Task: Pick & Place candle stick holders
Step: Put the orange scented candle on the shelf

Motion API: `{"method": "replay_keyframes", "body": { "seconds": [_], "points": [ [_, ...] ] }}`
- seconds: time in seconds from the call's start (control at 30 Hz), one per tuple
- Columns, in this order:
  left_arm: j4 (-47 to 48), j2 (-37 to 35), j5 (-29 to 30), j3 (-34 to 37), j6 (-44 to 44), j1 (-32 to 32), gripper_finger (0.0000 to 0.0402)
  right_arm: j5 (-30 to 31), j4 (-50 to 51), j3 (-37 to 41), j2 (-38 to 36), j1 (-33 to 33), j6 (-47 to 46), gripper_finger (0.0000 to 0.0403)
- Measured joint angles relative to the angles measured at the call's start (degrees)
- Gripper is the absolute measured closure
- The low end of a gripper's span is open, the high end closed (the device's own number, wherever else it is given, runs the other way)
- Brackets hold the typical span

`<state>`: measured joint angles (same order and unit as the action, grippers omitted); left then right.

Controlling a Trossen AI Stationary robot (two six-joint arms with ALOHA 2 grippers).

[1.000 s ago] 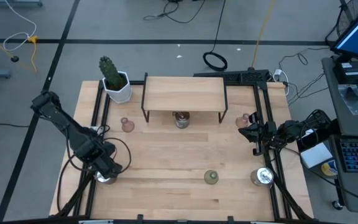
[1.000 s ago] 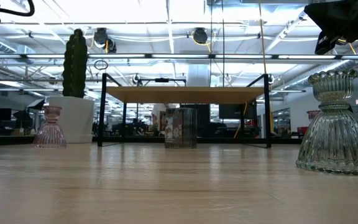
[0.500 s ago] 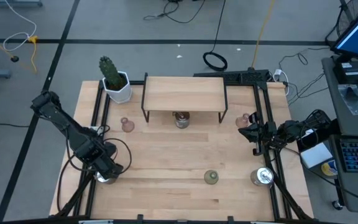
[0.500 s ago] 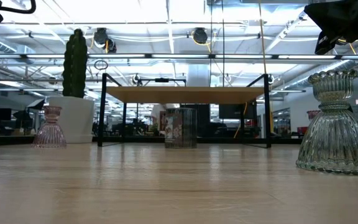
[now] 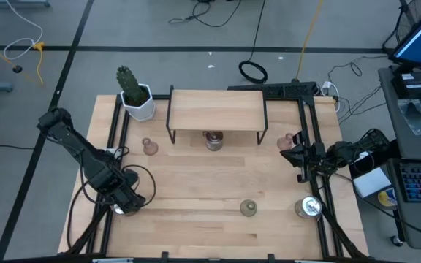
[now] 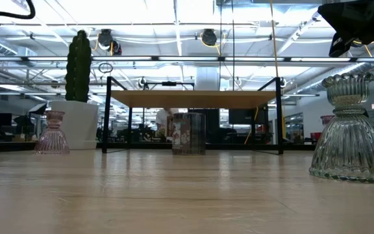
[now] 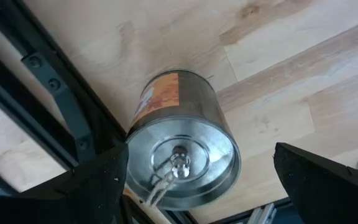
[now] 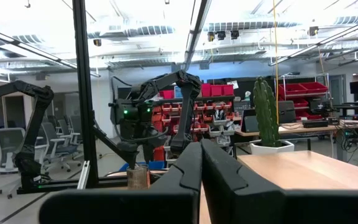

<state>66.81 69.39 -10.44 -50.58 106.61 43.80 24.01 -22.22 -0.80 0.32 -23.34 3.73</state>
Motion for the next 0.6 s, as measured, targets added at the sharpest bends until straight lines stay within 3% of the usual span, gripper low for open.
{"method": "replay_keyframes", "body": {
  "seconds": [0.6],
  "points": [
    [0.32, 0.69, -3.06, 0.39, -0.22, 0.71, 0.0007, 3.21, -0.04, 0.0, 0.0, -0.01, -0.02, 0.0403]
  ]
}}
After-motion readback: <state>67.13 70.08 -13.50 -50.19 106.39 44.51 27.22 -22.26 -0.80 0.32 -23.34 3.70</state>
